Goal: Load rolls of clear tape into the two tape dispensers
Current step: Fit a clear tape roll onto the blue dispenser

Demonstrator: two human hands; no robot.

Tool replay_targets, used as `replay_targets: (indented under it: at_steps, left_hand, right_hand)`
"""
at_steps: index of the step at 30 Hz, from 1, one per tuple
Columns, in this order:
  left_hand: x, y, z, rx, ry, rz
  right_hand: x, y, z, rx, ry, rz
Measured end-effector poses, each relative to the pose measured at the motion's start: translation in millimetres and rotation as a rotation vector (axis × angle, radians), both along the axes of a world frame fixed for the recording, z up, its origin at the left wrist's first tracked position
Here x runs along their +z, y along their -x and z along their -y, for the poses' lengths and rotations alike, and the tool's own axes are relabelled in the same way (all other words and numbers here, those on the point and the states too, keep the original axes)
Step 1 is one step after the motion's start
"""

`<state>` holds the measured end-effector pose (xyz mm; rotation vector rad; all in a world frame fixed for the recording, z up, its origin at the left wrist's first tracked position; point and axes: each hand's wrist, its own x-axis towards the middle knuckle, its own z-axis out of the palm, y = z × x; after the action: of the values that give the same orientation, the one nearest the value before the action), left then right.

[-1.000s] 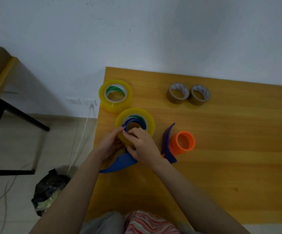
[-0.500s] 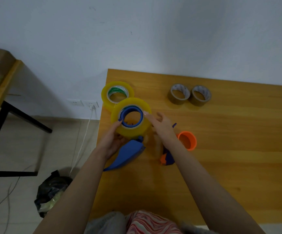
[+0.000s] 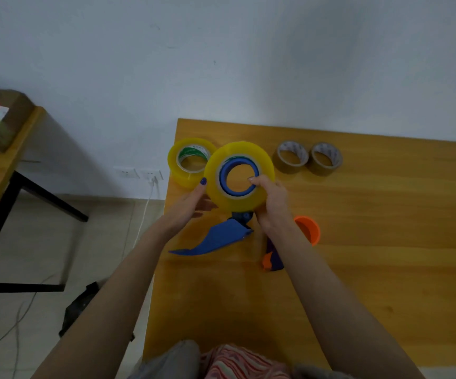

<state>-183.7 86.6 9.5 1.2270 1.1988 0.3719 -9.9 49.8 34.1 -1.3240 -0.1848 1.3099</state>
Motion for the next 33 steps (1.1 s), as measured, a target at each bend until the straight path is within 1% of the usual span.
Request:
replay_targets:
  at_steps: [2,4,5,6,8,10,12,15,20,22,25,29,31,33]
  left_hand:
    - [-1.2,8.0,0.5,-0.012,0.062,-0.102]
    - [-3.9,18.8,4.4,-0.015,0.173,-0.201]
    - [-6.3,23.5,7.8,0.0,0.249,-0.193]
    - [-8.7,26.2,12.1,0.043,0.333,-0.136]
    - [-12.8,26.6,20.3,0.191,0.467,0.051]
    - [-15.5,17.6,26.8,0.323,0.526,0.218]
    - [-16.2,1.8,32.4,0.458,0.528,0.37]
    - [-15.1,-19.0,33.7,0.633,0.5,0.481]
    - [-5.7,-40.1,27.2,0.607,0.434,0.526]
    - [-1.1,-46.0,24.9,0.64,0.455,0.558]
    - [-1.6,-44.8,23.8,0.685,0.479,0.555]
    - [-4.2,-40.4,26.0,0.684,0.451,0.524]
    - [-1.5,-41.5,26.4,0.624,0.387,0.485]
    - [4.3,-44.6,25.5,0.497,0.296,0.407]
  right_hand:
    - [3.1,-8.8,1.2,-0.056,-0.03,0.012]
    - [4.9,-16.2,4.0,-0.105,-0.078,-0.02]
    - [4.9,-19.8,5.5,-0.125,-0.101,-0.035]
    - [4.3,-22.8,7.3,-0.141,-0.114,-0.043]
    - [1.0,-27.2,10.5,-0.166,-0.11,-0.061]
    - [-0.5,-30.0,13.0,-0.194,-0.089,-0.068]
    - [-0.1,-30.4,14.6,-0.205,-0.087,-0.044]
    - [-0.8,-27.7,17.7,-0.191,-0.071,-0.013]
    - [-1.2,-19.6,25.6,-0.108,-0.091,0.02]
    - [-1.4,-14.8,28.9,-0.082,-0.091,0.029]
    - [-2.0,-10.2,29.4,-0.06,-0.09,0.033]
    - [-3.7,-7.7,29.8,-0.053,-0.093,0.015]
    - [-4.1,-6.1,30.3,-0.018,-0.084,0.012]
    - [-3.9,-1.0,32.3,0.028,-0.04,0.001]
